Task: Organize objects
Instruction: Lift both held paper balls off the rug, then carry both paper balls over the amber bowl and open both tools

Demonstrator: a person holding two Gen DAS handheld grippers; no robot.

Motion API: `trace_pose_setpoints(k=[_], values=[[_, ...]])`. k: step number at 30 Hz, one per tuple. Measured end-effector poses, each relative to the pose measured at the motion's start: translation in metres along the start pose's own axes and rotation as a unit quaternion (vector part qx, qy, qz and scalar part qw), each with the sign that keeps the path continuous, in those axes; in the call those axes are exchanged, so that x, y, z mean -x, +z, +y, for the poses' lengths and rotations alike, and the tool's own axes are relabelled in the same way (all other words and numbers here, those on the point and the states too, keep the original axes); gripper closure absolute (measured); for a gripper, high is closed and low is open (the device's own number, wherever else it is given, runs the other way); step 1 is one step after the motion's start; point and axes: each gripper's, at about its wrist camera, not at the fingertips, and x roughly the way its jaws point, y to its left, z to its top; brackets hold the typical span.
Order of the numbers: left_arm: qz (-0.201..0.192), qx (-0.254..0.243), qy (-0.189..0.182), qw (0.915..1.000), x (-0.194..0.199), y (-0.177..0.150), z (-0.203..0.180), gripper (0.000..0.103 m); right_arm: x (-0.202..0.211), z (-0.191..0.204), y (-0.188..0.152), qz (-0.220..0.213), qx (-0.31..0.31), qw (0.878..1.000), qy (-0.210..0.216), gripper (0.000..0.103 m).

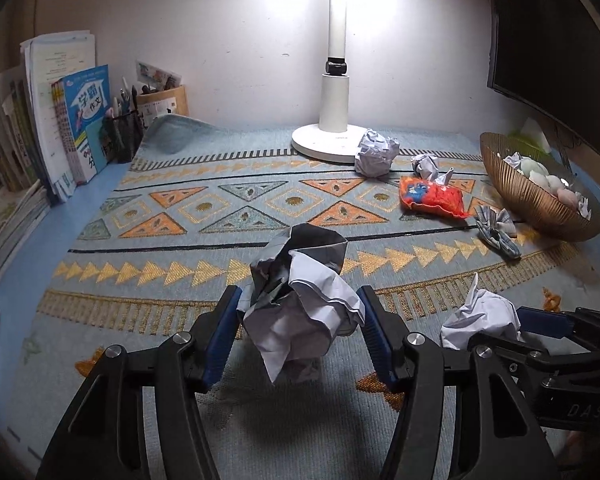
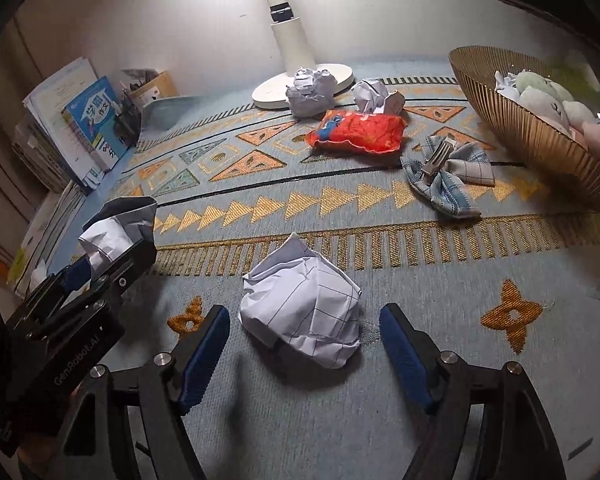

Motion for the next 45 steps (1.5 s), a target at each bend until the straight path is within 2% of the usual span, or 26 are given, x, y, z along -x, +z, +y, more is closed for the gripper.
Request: trace_pose_setpoints(k=[4,7,13,16,20,25,28,31,34,37,43,45], values=[[0.017,0.013,-0.003,0.9998,-0.006,0.001,0.004,0.047,-0.002,0.009,-0.002,-0.015,0.008,1.000,-0.018,0.022],[0.019,0.020,-0.013,0.9995,-0.007,0.001,0.007,0.047,-0.001,0.015,-0.002,-0.021,0.027,0.999,-0.027,0.046],[0.017,0.025,-0.017,0.9994,-0.005,0.000,0.007,0.047,0.010,0.012,-0.001,-0.034,0.029,0.999,-0.011,0.047],[0.004,0.027,0.001,0.9996,0.003,-0.001,0.005,0.047,0.029,0.005,0.005,-0.057,0.024,0.998,-0.016,0.047],[0.009,0.059,-0.019,0.9981,0.011,-0.002,-0.002,0.047,0.059,-0.015,0.021,-0.089,0.011,0.996,-0.021,0.047],[-0.024,0.018,-0.049,0.9984,0.034,0.024,-0.043,0.047,0.111,-0.049,0.051,-0.148,-0.005,0.988,-0.040,0.047],[-0.046,-0.003,-0.087,0.9951,0.046,0.051,-0.073,0.047,0.142,-0.073,0.071,-0.185,-0.015,0.980,-0.064,0.047],[-0.049,-0.009,-0.128,0.9906,0.045,0.081,-0.105,0.047,0.163,-0.101,0.089,-0.212,-0.028,0.972,-0.094,0.047],[-0.047,-0.010,-0.167,0.9848,0.036,0.104,-0.138,0.047,0.170,-0.130,0.105,-0.220,-0.040,0.968,-0.118,0.047],[-0.045,-0.028,-0.183,0.9816,0.020,0.118,-0.172,0.047,0.166,-0.157,0.115,-0.212,-0.054,0.966,-0.138,0.047],[-0.022,-0.052,-0.223,0.9732,-0.014,0.121,-0.225,0.047,0.150,-0.190,0.122,-0.199,-0.071,0.966,-0.151,0.045],[-0.021,-0.064,-0.224,0.9723,-0.022,0.119,-0.238,0.047,0.147,-0.197,0.121,-0.208,-0.077,0.960,-0.172,0.033]])
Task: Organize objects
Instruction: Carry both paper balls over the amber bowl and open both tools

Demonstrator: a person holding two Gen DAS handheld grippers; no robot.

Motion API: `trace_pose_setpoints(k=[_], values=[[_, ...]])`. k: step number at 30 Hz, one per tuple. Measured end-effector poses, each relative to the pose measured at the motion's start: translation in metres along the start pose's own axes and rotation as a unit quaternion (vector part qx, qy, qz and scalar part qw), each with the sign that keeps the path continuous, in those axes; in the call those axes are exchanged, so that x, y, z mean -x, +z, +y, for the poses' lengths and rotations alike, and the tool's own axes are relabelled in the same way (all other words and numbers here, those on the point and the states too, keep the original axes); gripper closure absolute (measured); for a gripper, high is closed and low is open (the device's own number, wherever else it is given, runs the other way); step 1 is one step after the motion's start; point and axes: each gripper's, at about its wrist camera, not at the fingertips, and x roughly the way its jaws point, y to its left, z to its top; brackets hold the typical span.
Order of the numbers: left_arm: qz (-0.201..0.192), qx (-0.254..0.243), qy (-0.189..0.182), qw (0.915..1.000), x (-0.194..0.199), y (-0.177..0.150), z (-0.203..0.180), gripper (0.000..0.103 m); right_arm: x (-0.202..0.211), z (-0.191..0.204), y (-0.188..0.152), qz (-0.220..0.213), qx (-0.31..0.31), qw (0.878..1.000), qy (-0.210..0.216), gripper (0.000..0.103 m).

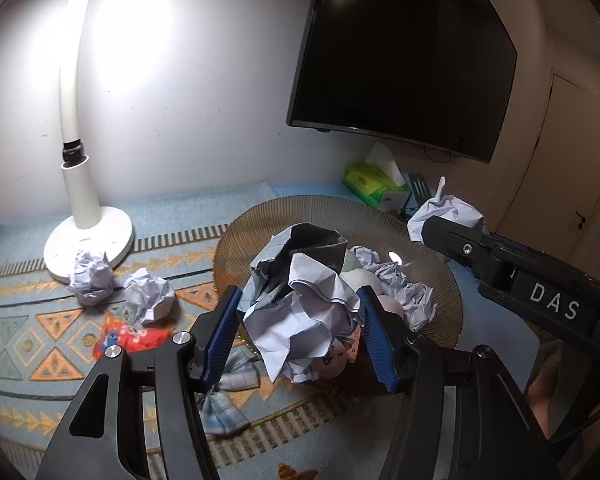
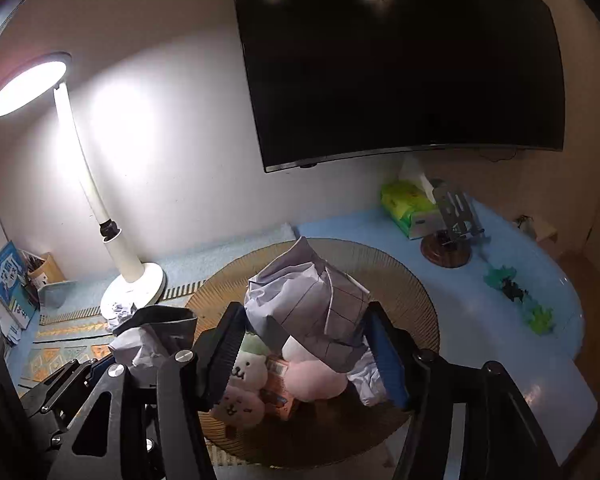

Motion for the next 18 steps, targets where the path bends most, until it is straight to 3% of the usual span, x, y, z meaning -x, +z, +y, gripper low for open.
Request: trace_pose_setpoints(k=[1,2,4,9,14,18], values=[[0.002,-0.003,0.001,1.0000,-0.007,0.001,-0.002,0.041,-0.002,-0.003,-0.002,-0.001,-0.005,1.000,-0.010,0.026],[0.002,-0.001,-0.004,1.0000,-0.014,0.001,-0.002,0.039,-0.004,-0.007,-0.003,0.000,-0.009,1.000,-0.011,0.025],[-0.002,0.009,-0.011,0.9999,-0.023,0.000,-0.001,0.018,-0.008,-0.013,-0.005,0.011,-0.017,1.000,-0.004,0.025],[-0.002,-0.007,-0.015,0.9999,-0.015,-0.005,0.007,0.018,-0.006,-0.016,-0.016,0.013,-0.022,1.000,-0.002,0.025],[-0.015,0.019,-0.017,0.9996,0.014,-0.011,0.029,0.018,0.007,0.000,-0.023,0.012,-0.026,0.999,0.025,0.025],[-0.022,0.017,0.016,0.9995,0.037,-0.016,0.039,0.018,0.024,0.020,-0.028,-0.001,-0.019,0.998,0.052,0.021]])
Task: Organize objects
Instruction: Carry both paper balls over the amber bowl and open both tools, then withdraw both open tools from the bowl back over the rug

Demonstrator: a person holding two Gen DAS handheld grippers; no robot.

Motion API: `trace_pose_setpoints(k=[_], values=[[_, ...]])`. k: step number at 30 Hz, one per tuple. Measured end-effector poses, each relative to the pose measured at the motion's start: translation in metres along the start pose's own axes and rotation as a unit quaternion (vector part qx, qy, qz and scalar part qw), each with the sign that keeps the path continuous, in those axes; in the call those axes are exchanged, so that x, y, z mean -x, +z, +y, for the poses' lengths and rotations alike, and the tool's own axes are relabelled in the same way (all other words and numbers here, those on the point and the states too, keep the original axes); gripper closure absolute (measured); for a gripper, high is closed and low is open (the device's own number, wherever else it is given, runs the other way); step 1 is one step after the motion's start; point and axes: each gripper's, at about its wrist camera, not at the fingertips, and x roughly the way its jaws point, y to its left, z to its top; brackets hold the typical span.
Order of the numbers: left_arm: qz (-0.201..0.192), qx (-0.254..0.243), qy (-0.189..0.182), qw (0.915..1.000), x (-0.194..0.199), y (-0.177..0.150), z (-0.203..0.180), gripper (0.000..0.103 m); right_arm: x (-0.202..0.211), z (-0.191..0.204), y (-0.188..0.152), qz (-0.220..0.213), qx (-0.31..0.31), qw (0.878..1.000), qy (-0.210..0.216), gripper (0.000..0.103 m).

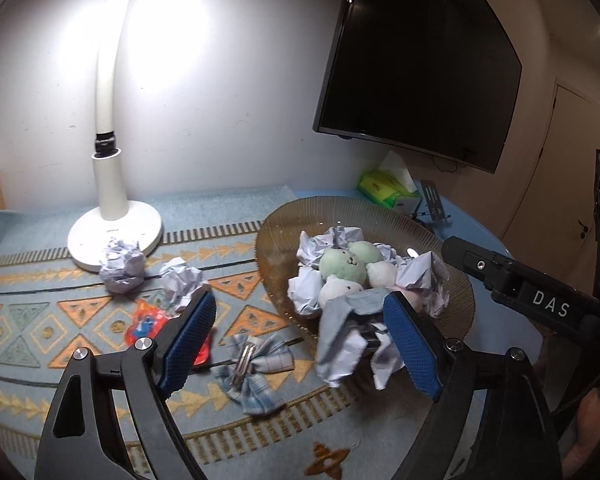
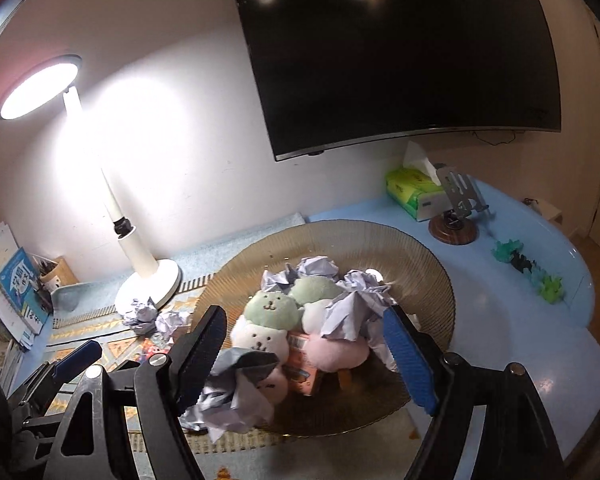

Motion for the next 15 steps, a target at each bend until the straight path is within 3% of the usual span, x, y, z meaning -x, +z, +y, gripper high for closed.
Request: trace_pose_setpoints(k=[2,8,15], values=[[-0.007,-0.001,0.021,0.9998,0.014,-0.004,0.007,0.018,0.004,0.012,-0.004,-0.005,0.003,1.000,0.013,0.016],[-0.014,-0.007,0.074,0.9971,0.048,-0.020,0.034,0.018,0.008,0.058,-0.028,0.004,0.021,0.997,0.071,0.015],[-0.004,0.003,0.155,0.9880,0.063,-0.052,0.085,0.018,-0.012,0.111,-0.088,0.024,0.085,0.992,0.094,0.007]])
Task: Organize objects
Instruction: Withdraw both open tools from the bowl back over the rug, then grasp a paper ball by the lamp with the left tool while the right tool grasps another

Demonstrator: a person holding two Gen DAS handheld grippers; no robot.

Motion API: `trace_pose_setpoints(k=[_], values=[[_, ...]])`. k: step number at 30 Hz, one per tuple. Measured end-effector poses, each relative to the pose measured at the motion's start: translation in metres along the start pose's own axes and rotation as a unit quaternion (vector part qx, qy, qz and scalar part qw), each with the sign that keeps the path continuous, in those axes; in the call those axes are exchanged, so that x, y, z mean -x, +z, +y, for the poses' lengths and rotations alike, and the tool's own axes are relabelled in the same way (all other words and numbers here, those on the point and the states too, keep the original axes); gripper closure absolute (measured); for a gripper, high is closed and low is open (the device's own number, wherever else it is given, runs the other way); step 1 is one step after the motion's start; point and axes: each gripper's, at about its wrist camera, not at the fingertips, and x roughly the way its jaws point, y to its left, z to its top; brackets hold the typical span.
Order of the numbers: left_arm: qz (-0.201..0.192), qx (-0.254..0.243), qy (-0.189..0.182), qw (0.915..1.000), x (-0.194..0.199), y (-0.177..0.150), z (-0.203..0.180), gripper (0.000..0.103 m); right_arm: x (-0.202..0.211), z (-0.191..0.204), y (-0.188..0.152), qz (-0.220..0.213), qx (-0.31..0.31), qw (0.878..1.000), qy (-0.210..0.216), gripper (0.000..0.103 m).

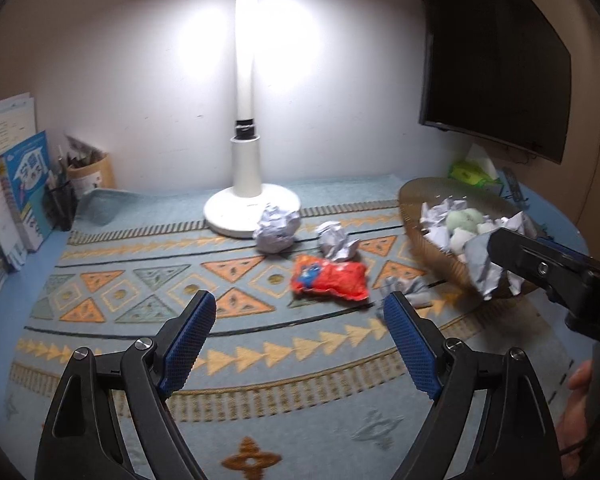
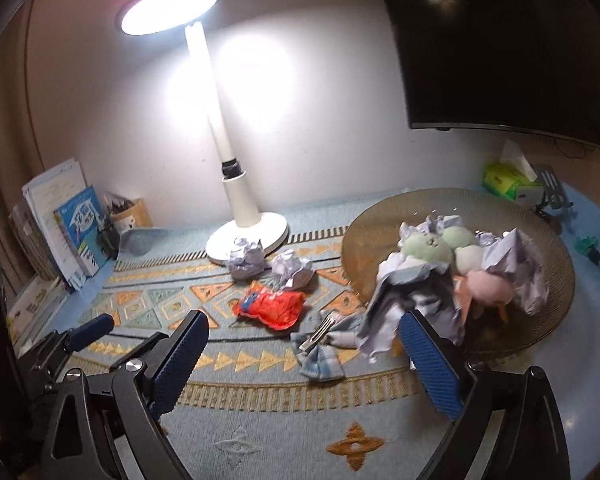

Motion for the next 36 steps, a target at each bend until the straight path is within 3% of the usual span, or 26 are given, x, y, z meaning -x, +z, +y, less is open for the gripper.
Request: trace_pose_setpoints(k=[5,10,13,21,24,26,27,29,32,36], values=[[0.045,0.060,0.020,0.9970,-0.022,-0.034,0.045,0.018,-0.037,0.001,-0.020,0.050,-0.018,0.999,0.010,0.007],[0.052,0.104,0.013,0.9931,-0.030,-0.044,0.065,0.018,-0.056,-0.002,-0.025,0.083,-0.023,0.996,-0.024,0.007],[0.059,0.102,0.011,0.9930,-0.033,-0.047,0.064,0.018,-0.064,0.000,-0.026,0.104,-0.015,0.994,-0.037,0.007],[0.075,0.104,-0.004,0.9917,-0.037,-0.049,0.065,0.013,-0.063,0.012,-0.027,0.099,0.018,0.993,-0.054,0.007],[0.071,0.107,-0.004,0.9917,-0.035,-0.049,0.066,0.013,-0.064,0.010,-0.025,0.104,0.013,0.994,-0.039,0.007],[0.066,0.105,-0.009,0.9922,-0.034,-0.048,0.067,0.013,-0.070,0.006,-0.021,0.128,-0.003,0.992,-0.006,0.008],[0.069,0.106,-0.014,0.9919,-0.034,-0.047,0.068,0.013,-0.075,0.003,-0.018,0.144,-0.023,0.989,0.017,0.011],[0.082,0.110,-0.030,0.9901,-0.039,-0.042,0.072,0.013,-0.083,0.002,-0.006,0.167,-0.049,0.983,0.053,0.031],[0.083,0.109,-0.039,0.9898,-0.047,-0.018,0.084,0.013,-0.091,0.011,0.023,0.153,-0.046,0.986,0.050,0.032],[0.053,0.057,-0.034,0.9963,-0.065,0.025,0.092,0.013,-0.120,0.020,0.059,0.140,-0.043,0.989,0.011,0.032]])
